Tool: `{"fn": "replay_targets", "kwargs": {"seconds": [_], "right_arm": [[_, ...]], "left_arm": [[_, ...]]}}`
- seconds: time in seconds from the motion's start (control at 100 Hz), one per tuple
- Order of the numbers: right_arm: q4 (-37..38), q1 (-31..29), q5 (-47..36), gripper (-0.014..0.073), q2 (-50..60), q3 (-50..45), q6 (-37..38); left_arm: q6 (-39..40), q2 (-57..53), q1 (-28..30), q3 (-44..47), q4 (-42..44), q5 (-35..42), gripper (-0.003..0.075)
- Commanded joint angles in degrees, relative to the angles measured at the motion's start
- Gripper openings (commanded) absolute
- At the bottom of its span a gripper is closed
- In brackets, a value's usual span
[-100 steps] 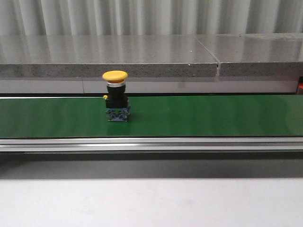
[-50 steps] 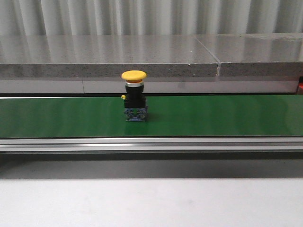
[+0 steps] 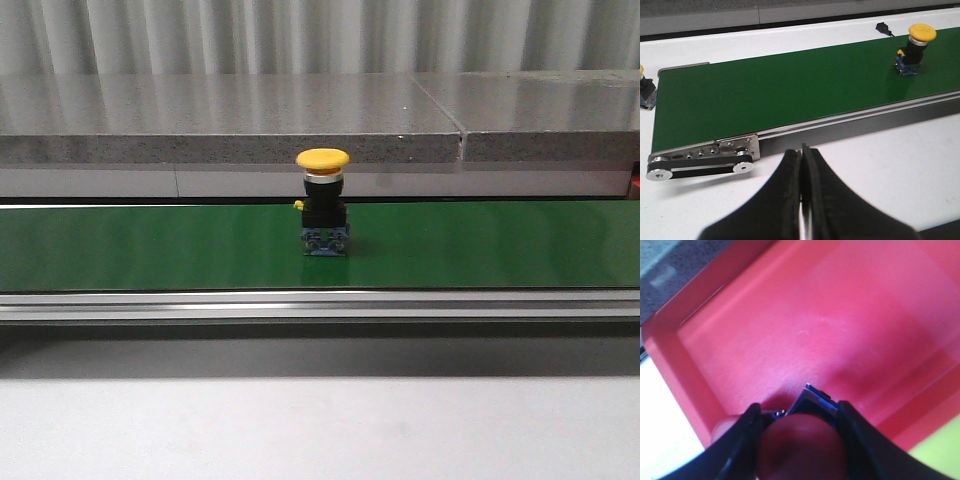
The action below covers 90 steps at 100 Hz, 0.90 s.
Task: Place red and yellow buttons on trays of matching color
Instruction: 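Lower the red button into the red tray and open the right gripper, then lower the right gripper toward the yellow button at the belt end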
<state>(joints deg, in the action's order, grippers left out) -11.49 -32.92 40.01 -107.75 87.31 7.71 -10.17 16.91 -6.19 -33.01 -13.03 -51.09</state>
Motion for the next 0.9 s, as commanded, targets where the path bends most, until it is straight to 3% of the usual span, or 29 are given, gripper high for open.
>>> {"fn": "replay_targets", "kwargs": {"seconds": [0.0, 0.56, 0.76, 0.89], "right_arm": [[-1.4, -0.2, -4.0, 0.0237, 1.4, 2.1, -0.3], [-3.5, 0.0, -9.6, 0.0248, -6.0, 2.6, -0.3], [-3.5, 0.2, -9.6, 0.051, -6.0, 2.6, -0.3], [-3.5, 0.2, -9.5, 0.0529, -6.0, 2.6, -0.3]], "left_arm": [[0.0, 0.6, -0.3, -1.4, -1.3, 4.0, -0.002], [0.0, 0.6, -0.3, -1.4, -1.3, 4.0, -0.002], [0.0, 0.6, -0.3, -1.4, -1.3, 4.0, -0.002], [0.0, 0.6, -0.3, -1.4, -1.3, 4.0, -0.002]]}}
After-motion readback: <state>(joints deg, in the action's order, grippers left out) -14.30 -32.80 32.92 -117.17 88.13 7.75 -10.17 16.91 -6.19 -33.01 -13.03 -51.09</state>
